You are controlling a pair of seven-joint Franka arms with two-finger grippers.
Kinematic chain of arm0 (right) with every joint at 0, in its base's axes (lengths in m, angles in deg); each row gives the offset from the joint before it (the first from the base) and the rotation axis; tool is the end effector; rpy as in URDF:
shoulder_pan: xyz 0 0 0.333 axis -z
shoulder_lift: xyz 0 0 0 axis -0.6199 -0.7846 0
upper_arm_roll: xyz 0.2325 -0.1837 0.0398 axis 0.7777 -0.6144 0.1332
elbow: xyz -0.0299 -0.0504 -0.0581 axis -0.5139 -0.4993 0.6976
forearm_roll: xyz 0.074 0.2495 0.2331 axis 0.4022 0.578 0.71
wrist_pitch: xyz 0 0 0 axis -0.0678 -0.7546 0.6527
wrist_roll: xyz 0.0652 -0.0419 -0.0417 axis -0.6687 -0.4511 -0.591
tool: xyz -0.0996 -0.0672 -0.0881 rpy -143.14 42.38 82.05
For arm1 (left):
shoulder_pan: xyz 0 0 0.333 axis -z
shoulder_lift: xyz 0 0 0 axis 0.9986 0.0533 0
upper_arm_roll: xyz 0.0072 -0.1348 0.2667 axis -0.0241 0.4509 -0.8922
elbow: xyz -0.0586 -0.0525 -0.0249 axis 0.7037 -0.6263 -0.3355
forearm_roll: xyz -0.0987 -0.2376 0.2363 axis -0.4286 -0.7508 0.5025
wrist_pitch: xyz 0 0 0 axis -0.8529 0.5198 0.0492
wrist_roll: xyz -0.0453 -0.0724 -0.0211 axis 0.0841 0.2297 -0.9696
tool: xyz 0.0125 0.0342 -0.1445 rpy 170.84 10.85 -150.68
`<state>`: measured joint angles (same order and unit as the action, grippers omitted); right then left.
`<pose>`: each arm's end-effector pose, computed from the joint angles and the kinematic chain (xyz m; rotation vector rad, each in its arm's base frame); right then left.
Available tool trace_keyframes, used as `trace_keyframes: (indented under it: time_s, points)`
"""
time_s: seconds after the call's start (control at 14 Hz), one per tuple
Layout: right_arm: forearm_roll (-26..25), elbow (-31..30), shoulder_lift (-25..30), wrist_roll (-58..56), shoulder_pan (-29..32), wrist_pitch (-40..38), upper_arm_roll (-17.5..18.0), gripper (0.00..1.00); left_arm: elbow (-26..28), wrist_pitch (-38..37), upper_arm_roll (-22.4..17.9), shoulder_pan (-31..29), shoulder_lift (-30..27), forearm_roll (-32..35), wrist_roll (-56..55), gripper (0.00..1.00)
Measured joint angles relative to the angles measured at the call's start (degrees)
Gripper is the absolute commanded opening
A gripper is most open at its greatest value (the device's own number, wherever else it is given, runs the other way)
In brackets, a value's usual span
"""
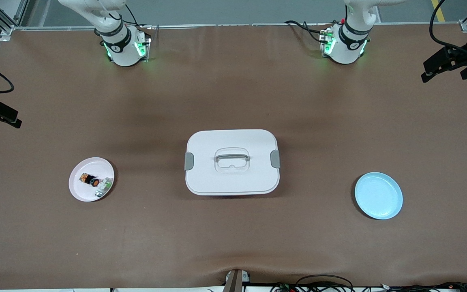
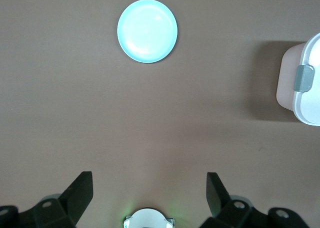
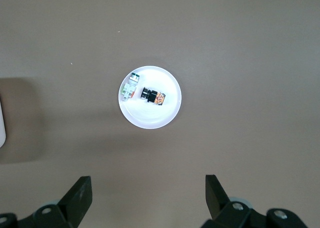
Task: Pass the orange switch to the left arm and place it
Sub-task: 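Move the right gripper toward the white plate with the switch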
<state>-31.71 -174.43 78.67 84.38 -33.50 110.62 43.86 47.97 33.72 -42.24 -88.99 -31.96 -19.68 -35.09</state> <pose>0.5307 -0.0573 0.5551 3.1064 -0.0727 0.0288 0.4610 -0.0323 0.6150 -3.1290 -0.0902 0.0615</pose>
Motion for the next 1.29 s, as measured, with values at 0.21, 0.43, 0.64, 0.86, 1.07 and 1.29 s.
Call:
trace_keyframes:
  time_s: [0.21,0.43,0.64,0.86,1.07,1.29]
  points:
    - [0.00,0.00,0.00,0.01,0.00,0.00,0.00,1.00,0.00,0.00,0.00,0.00,0.01,0.00,0.00,1.00]
    - [0.00,0.00,0.00,0.04,0.01,0.00,-0.02,1.00,0.00,0.00,0.00,0.00,0.04,0.00,0.00,1.00]
    - [0.00,0.00,0.00,0.05,0.09,0.00,-0.12,1.00,0.00,0.00,0.00,-0.02,0.50,0.00,0.00,1.00]
    - [0.00,0.01,0.00,0.04,0.08,0.00,-0.14,1.00,-0.14,0.06,0.00,-0.02,2.01,0.00,0.00,1.00]
    - [0.00,0.01,-0.04,0.04,0.08,0.01,-0.14,1.00,-0.40,0.12,0.00,-0.02,3.41,0.00,0.00,1.00]
    - [0.00,-0.03,-1.54,0.04,0.08,0.13,-0.15,1.00,-0.58,0.51,-0.02,-0.11,4.51,0.06,-0.06,1.00]
